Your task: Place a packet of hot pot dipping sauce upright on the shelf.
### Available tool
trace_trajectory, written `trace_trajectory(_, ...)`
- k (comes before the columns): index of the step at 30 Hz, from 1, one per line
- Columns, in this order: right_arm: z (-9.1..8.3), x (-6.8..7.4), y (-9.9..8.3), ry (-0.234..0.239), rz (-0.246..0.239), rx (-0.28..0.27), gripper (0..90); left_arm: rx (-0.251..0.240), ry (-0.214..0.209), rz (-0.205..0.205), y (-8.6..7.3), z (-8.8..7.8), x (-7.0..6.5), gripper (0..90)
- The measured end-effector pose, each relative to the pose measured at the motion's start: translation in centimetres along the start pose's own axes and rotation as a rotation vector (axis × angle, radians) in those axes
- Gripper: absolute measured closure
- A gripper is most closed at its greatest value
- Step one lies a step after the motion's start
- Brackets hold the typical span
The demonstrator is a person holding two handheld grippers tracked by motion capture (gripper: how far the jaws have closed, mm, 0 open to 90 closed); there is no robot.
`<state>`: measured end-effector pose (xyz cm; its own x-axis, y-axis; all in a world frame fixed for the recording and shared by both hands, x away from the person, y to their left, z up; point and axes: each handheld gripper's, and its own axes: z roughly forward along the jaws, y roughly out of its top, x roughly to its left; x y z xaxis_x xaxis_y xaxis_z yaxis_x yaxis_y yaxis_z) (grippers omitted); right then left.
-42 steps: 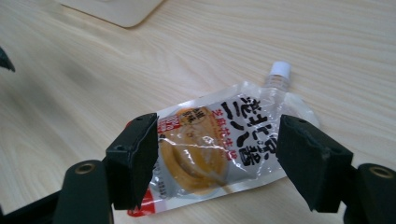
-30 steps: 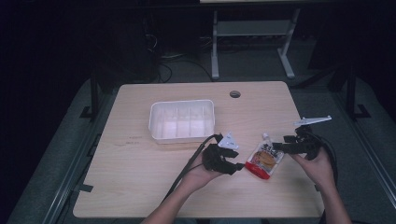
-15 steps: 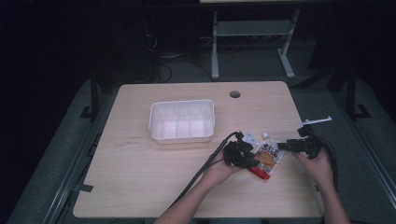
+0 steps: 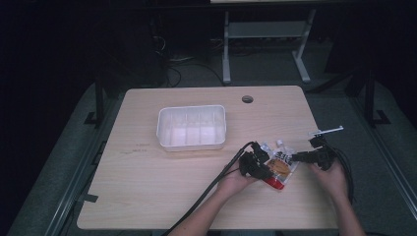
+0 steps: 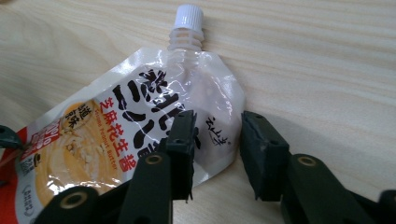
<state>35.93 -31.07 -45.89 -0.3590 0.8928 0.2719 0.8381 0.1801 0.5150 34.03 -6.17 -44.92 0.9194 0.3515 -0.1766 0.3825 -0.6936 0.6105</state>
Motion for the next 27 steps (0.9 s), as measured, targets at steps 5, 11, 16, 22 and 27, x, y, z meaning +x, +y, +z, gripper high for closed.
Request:
trace_trajectory(5, 0.0, 0.0, -0.1, 0.011, 0.006, -0.014, 71.9, 0.004, 0.000, -0.006, 0.0, 0.1, 0.0, 69.9)
trace_trajectory(11, 0.0, 0.2, -0.1, 0.032, 0.005, -0.027, 83.4, 0.004, 0.004, -0.009, -0.1, 0.2, 0.0, 68.2)
trace_trajectory(16, 0.0, 0.6, -0.1, 0.028, -0.013, -0.039, 88.8, 0.005, 0.005, -0.017, -0.1, 0.2, 0.1, 66.3)
trace_trajectory(22, -0.6, 1.1, -0.1, 0.008, -0.046, -0.061, 89.5, 0.002, 0.023, -0.018, -0.1, 0.0, 0.4, 55.4)
trace_trajectory(27, -2.3, 2.1, -0.1, 0.023, -0.098, -0.131, 89.7, -0.075, -0.002, -0.080, 0.0, -0.8, 1.4, 38.0)
